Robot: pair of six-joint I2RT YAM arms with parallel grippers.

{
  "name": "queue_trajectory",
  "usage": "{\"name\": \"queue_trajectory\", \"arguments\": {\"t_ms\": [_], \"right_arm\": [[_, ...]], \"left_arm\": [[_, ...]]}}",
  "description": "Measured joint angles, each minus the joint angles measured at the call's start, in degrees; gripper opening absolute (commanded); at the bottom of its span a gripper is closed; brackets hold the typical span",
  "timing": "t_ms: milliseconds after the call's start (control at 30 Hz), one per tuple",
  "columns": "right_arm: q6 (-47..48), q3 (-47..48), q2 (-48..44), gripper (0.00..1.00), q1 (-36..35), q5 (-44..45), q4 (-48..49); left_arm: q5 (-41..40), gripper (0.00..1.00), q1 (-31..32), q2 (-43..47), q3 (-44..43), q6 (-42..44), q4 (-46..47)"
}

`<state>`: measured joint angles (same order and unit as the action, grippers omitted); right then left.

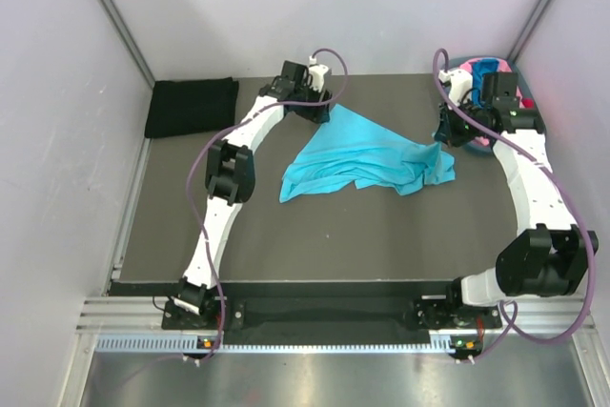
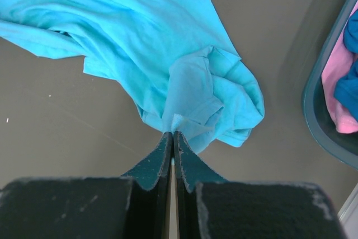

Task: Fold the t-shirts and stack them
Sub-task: Flatten the tshirt out

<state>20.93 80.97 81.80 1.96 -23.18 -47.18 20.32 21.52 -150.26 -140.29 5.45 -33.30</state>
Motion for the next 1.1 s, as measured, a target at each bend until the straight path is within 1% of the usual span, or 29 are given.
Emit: {"name": "queue_trajectory", "arguments": {"t_ms": [100, 433, 533, 567, 633, 667, 700, 767, 833, 900, 967, 1033, 1100], "right_arm": [[0.0, 0.0, 0.4, 0.00, 0.2, 0.0, 0.0], [0.0, 0.0, 2.5, 0.00, 0.2, 0.0, -0.2], [0.0, 0.0, 2.7, 0.00, 0.2, -0.1, -0.2], [0.0, 0.0, 2.7, 0.00, 0.2, -0.1, -0.2], [0.0, 0.0, 2.7, 0.00, 0.2, -0.1, -0.2], [0.0, 0.0, 2.7, 0.00, 0.2, -0.1, -0.2], [0.0, 0.0, 2.7, 0.00, 0.2, -0.1, -0.2], [0.0, 0.0, 2.7, 0.00, 0.2, -0.1, -0.2], [0.0, 0.0, 2.7, 0.00, 0.2, -0.1, -0.2], [0.0, 0.0, 2.7, 0.00, 0.2, -0.2, -0.2], [0.0, -0.1, 2.7, 0.00, 0.2, -0.5, -0.3], [0.1, -0.4, 2.7, 0.00, 0.2, -0.9, -0.5], [0.5, -0.7, 2.6, 0.00, 0.2, -1.5, -1.0]], "left_arm": [[-0.2, 0.69, 0.6, -0.5, -0.9, 0.0, 1.9], [-2.2, 0.61, 3.6, -4.4, -2.1, 0.7, 4.6], [-3.3, 0.48, 3.7, -4.5, -2.1, 1.1, 4.7], [-3.7, 0.42, 3.7, -4.5, -2.1, 1.5, 4.6], [-4.6, 0.22, 3.7, -4.5, -2.0, 2.1, 4.6], [-5.0, 0.10, 3.7, -4.5, -1.9, 2.5, 4.5], [-5.2, 0.00, 3.6, -4.5, -1.6, 3.0, 4.6], [-5.6, 0.00, 3.6, -3.7, -0.1, 3.9, 4.9], [-6.1, 0.00, 3.5, -1.0, 4.1, 4.6, 4.9], [-6.0, 0.00, 3.4, 2.8, 10.3, 5.2, 4.7], [-5.5, 0.00, 3.3, 8.5, 18.6, 5.9, 2.8], [-4.7, 0.00, 3.1, 15.0, 28.7, 6.6, 3.1], [-4.5, 0.00, 2.9, 22.4, 39.8, 7.0, 1.3]]}}
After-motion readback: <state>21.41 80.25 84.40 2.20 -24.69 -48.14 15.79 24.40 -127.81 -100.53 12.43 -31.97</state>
